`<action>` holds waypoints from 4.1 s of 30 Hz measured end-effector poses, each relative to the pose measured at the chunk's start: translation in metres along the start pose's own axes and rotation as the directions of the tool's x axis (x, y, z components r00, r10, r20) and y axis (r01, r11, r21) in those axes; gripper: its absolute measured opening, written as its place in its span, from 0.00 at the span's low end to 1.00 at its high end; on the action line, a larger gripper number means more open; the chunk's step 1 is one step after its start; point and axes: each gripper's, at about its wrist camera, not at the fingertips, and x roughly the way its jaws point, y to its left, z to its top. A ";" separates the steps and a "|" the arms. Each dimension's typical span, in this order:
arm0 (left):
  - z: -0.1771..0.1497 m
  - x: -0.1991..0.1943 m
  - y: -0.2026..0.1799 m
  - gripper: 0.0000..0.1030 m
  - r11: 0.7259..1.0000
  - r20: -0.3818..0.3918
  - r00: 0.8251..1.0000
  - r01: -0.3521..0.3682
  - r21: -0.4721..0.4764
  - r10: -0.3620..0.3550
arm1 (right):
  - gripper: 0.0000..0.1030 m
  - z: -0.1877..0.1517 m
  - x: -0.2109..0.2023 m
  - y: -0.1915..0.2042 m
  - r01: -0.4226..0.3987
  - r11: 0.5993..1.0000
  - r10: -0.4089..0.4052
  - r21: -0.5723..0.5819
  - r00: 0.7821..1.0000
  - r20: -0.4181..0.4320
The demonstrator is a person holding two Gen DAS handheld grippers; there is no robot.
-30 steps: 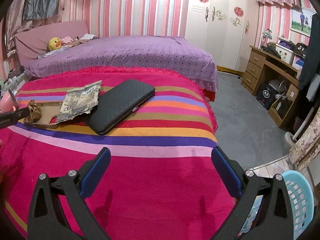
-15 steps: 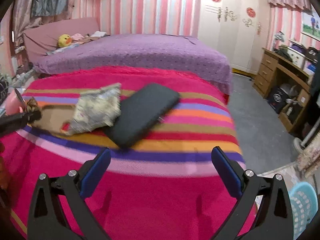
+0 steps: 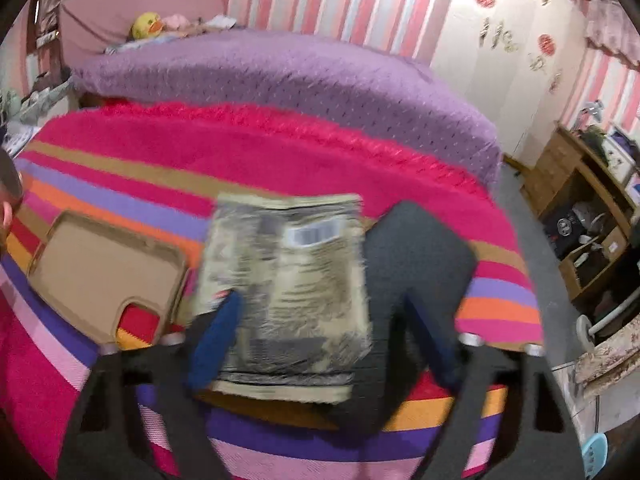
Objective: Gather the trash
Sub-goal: 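Grasp the printed snack wrapper with the right tool while the left tool holds the brown paper, then carry paper and wrapper over the basket and open both tools to drop them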
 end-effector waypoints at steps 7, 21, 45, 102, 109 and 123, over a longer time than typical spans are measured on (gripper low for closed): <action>0.001 -0.003 0.005 0.43 1.000 0.001 1.000 0.011 -0.013 -0.011 | 0.43 -0.004 -0.012 0.001 -0.009 1.000 0.009 -0.007 0.999 0.036; 0.000 -0.034 -0.004 0.43 0.999 0.036 0.998 0.046 -0.021 -0.045 | 0.06 -0.029 -0.088 -0.057 -0.180 0.978 0.153 0.107 0.964 0.220; -0.046 -0.100 -0.090 0.43 0.993 0.116 0.989 0.084 0.088 -0.094 | 0.06 -0.156 -0.173 -0.143 -0.196 0.953 0.131 0.233 0.954 0.268; -0.156 -0.148 -0.435 0.44 0.862 0.024 0.909 0.387 0.326 -0.417 | 0.06 -0.307 -0.205 -0.397 0.048 0.877 -0.127 0.478 0.983 0.135; -0.160 -0.146 -0.441 0.67 0.853 0.007 0.902 0.407 0.325 -0.433 | 0.06 -0.307 -0.201 -0.394 0.056 0.883 -0.130 0.465 0.983 0.128; -0.147 -0.153 -0.396 0.89 0.895 0.089 0.930 0.313 0.318 -0.357 | 0.16 -0.302 -0.191 -0.380 0.088 0.897 -0.148 0.433 0.983 0.106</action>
